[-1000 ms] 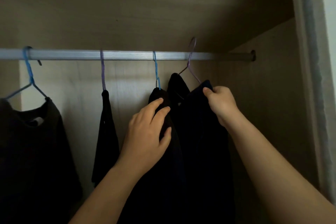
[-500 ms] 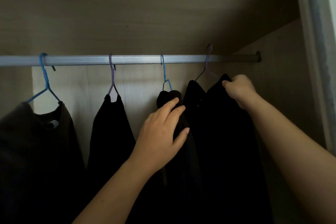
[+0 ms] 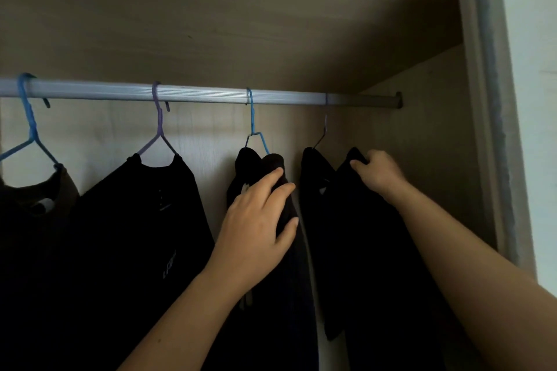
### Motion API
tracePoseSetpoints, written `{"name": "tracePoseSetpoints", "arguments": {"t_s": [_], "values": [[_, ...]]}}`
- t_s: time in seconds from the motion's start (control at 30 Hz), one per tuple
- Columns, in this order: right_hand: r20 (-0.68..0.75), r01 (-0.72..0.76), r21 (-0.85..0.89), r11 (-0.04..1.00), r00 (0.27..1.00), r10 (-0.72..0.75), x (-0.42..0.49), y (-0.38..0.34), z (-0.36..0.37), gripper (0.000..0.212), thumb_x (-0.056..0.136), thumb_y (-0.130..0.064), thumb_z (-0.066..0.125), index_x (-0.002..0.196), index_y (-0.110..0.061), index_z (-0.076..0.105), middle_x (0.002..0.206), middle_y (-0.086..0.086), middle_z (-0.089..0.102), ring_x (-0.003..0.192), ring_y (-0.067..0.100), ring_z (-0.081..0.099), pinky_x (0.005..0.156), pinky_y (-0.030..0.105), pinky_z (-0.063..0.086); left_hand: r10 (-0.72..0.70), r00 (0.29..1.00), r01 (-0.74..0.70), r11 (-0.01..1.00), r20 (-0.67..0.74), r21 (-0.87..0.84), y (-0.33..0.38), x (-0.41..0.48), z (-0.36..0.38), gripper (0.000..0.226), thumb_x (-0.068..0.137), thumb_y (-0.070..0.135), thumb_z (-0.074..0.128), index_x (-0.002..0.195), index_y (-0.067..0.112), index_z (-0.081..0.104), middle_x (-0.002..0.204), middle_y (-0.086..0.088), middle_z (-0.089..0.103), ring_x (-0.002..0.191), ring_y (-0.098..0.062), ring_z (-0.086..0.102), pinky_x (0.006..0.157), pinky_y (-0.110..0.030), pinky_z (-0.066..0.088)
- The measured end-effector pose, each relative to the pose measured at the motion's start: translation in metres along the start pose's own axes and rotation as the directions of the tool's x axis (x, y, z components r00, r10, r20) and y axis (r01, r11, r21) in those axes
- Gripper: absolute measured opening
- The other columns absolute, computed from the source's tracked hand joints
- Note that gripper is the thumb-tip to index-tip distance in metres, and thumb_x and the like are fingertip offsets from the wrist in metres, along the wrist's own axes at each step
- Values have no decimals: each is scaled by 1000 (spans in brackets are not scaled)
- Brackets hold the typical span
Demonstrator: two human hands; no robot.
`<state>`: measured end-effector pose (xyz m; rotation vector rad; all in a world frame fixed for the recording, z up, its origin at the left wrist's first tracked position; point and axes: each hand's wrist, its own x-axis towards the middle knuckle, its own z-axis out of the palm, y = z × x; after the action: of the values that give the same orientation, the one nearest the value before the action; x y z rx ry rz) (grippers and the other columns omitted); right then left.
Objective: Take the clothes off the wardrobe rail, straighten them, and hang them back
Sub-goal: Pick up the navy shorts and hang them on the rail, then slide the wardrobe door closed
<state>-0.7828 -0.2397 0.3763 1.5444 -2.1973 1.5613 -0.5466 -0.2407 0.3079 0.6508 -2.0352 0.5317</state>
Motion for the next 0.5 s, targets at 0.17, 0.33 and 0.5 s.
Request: {"name": "tracePoseSetpoints", "arguments": {"t_s": [0.17,0.33,0.5], "values": [[18,45,35,998,999,-45,-30,6,1,37,94,-24,46,123,0,48,87,6,55,86,21,50,55,26,34,-18,999,16,997,-31,-79,5,1,6,52,81,42,36,125,18,49,142,-3,42,124,-23,48,101,-47,41],[-2,191,-40,981,982,-191,-85,10,-18,44,92,-21,51,133,-9,41,126,11,50,111,24,53,86,29,45,-52,996,38,984,-77,-172,9,-1,14,51,81,39,42,126,17,48,142,-6,42,120,-28,51,97,-57,42],[-136,477,-234,847,847,-514,-161,30,-31,38,90,-22,50,127,-13,47,112,-7,46,101,6,52,83,15,45,-92,987,59,970,-134,-235,21,-13,25,55,79,17,66,130,12,46,143,-12,39,126,-27,36,98,-51,39]]}}
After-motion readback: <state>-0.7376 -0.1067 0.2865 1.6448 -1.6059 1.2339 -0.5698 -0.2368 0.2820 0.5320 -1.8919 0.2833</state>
